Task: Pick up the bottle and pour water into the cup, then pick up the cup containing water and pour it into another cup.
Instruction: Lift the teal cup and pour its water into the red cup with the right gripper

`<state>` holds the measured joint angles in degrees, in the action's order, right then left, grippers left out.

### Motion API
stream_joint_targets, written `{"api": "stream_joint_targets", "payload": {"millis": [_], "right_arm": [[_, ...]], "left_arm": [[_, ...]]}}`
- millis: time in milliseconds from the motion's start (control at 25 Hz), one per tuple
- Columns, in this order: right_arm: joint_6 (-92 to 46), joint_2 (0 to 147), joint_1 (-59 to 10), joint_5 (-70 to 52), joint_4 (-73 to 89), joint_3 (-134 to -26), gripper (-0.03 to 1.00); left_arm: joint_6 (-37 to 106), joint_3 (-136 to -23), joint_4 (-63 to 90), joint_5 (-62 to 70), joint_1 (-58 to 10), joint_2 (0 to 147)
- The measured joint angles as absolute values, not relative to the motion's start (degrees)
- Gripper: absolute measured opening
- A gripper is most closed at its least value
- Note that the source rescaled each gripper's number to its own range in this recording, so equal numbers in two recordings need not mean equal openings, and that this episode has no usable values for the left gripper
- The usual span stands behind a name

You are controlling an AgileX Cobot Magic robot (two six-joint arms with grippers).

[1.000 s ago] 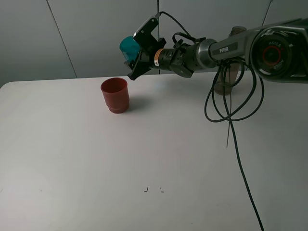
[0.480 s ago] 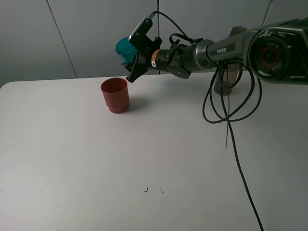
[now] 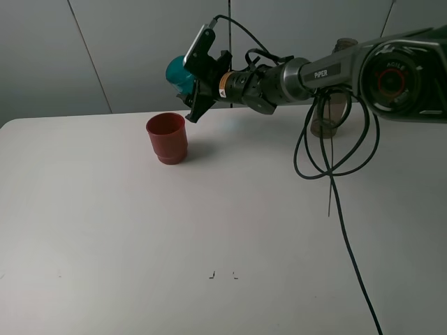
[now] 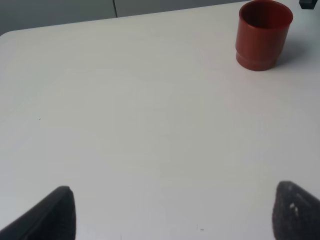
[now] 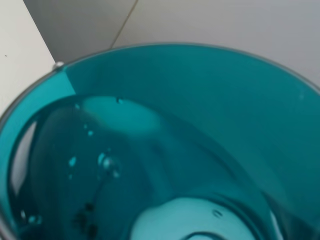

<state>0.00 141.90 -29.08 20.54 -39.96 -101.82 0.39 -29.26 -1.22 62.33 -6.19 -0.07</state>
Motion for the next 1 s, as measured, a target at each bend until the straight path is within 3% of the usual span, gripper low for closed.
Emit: {"api": "stream_joint_targets", "payload": {"millis": [1000], "right_arm": [[-23.3, 141.9, -29.6, 20.5, -41.2, -101.8, 0.05]], "left_arm": [[0.4, -29.3, -1.2, 62.3, -6.2, -0.1]]}}
